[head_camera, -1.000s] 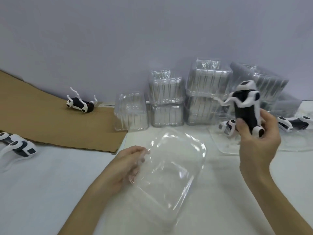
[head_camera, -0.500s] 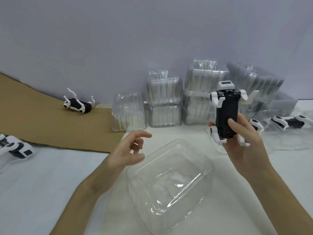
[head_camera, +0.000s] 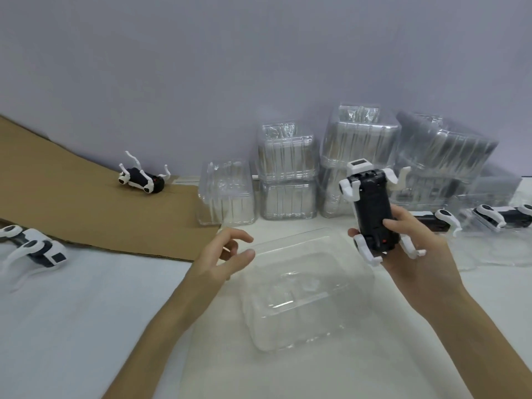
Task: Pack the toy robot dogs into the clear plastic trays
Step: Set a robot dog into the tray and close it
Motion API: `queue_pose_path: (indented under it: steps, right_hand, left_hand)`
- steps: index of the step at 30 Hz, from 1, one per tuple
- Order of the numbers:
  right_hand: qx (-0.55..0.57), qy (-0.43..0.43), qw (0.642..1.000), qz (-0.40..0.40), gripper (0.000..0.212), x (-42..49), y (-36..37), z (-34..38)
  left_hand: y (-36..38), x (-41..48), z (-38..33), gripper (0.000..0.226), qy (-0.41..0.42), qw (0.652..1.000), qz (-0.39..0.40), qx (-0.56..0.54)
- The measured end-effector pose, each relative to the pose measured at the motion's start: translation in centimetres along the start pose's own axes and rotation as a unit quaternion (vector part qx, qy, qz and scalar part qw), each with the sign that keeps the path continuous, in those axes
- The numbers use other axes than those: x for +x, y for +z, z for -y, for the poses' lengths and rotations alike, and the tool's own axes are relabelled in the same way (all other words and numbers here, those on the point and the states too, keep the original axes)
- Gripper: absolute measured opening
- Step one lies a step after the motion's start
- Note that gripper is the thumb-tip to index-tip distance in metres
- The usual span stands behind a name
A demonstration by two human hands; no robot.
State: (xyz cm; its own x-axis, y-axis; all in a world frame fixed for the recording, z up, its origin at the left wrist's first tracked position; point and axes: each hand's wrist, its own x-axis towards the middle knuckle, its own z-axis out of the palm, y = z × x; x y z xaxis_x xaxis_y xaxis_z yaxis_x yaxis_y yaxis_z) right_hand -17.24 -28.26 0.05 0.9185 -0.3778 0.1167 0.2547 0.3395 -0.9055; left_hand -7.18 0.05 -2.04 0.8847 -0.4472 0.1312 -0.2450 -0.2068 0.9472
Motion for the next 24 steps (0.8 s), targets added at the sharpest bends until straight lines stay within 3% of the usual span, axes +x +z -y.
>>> queue_pose_path:
  steps: [2, 6, 9, 12, 15, 17, 19, 21, 24]
  right_hand:
    - [-0.029, -0.017, 0.999, -0.015, 0.050, 0.1, 0.2, -0.1]
    - [-0.087, -0.074, 0.993, -0.009, 0.045, 0.0, 0.5, 0.2]
    - [-0.181, -0.173, 0.968, -0.002, 0.040, -0.7, 1.1, 0.0]
    - [-0.309, -0.335, 0.890, -0.020, 0.044, -1.5, 2.3, -0.7]
    - [-0.438, -0.500, 0.747, -0.021, 0.041, -2.1, 3.1, -1.7]
    - [-0.453, -0.538, 0.710, -0.001, 0.039, -2.6, 3.7, -2.5]
    - [-0.459, -0.541, 0.704, 0.028, 0.042, -2.9, 4.1, -3.3]
    - [-0.460, -0.532, 0.708, 0.059, 0.046, -3.0, 4.3, -3.7]
    - [-0.451, -0.487, 0.742, 0.091, 0.056, -2.6, 4.2, -3.1]
  left_hand:
    - [0.2, -0.2, -0.1, 0.039, -0.011, 0.998, 0.049, 0.042]
    - [1.3, -0.4, -0.3, 0.029, 0.008, 0.994, 0.058, 0.090]
    - [1.3, -0.4, -0.1, 0.027, 0.015, 0.992, 0.090, 0.083]
    - [1.5, -0.5, -0.2, 0.032, 0.042, 0.996, 0.050, 0.065]
    - [1.7, -0.6, -1.1, 0.077, 0.106, 0.992, 0.039, -0.054]
    - [2.0, -1.0, -1.8, 0.097, 0.143, 0.977, 0.082, -0.134]
    - [2.6, -1.5, -2.3, 0.098, 0.164, 0.970, 0.093, -0.153]
    - [3.1, -2.0, -2.5, 0.085, 0.170, 0.971, 0.055, -0.157]
    - [3.4, -2.1, -2.7, 0.066, 0.197, 0.967, 0.014, -0.161]
